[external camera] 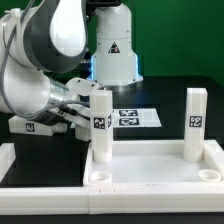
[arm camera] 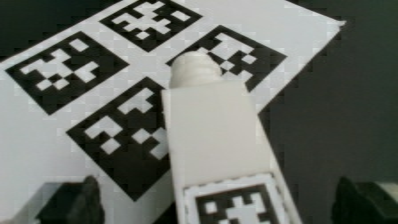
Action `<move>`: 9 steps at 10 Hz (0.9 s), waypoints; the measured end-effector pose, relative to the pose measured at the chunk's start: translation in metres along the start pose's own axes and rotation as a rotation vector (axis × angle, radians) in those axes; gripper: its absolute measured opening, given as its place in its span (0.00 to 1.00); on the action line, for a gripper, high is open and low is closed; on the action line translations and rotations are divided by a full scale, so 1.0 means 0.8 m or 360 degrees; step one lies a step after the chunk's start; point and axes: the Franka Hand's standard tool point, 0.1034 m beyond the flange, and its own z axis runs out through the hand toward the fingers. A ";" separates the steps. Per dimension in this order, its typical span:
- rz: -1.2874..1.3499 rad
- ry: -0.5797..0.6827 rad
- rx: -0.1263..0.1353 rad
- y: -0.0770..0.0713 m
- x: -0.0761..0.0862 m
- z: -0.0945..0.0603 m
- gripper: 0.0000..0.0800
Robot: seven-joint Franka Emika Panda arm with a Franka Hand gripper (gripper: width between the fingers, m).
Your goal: Assemble desk
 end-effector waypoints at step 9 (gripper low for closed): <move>-0.0164 0.0219 0.0093 -0.019 -0.088 -0.076 0.35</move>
Offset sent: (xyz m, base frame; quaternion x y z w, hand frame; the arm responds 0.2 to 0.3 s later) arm 0.0000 0.0000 0.0000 0.0000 0.0000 0.0000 1.0000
